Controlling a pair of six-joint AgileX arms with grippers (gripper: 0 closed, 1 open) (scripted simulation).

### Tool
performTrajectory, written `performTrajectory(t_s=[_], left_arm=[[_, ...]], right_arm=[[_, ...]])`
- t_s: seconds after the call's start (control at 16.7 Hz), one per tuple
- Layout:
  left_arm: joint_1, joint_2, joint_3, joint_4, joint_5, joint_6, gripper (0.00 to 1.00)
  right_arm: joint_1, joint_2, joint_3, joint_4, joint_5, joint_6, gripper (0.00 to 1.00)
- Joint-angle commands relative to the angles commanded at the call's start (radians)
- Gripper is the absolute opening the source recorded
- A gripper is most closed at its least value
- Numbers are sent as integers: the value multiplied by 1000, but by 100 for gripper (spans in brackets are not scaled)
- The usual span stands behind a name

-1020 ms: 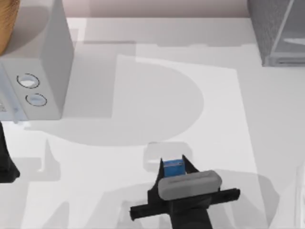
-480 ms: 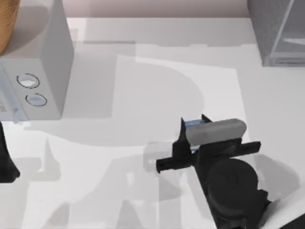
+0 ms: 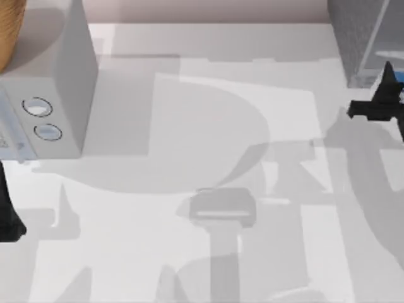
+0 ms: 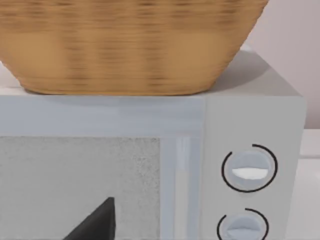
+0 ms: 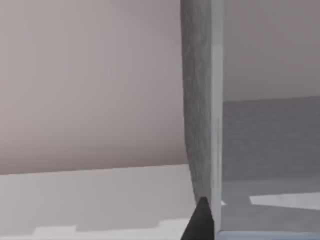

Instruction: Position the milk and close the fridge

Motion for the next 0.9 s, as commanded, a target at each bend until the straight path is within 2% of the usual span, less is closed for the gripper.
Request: performTrajectory(t_s=[0.12, 0.3, 0.72, 0.9], left_arm=[[0, 0, 0, 0, 0, 0, 100], [0, 0, 0, 0, 0, 0, 100], [0, 0, 0, 0, 0, 0, 100], [0, 0, 0, 0, 0, 0, 100]], right_arm=[[-116, -69, -15, -24, -121, -24, 0], [-218, -150, -42, -66, -232, -55, 0], [-235, -160, -46, -80, -253, -60, 0], [-255, -95, 19, -108, -273, -64, 0]])
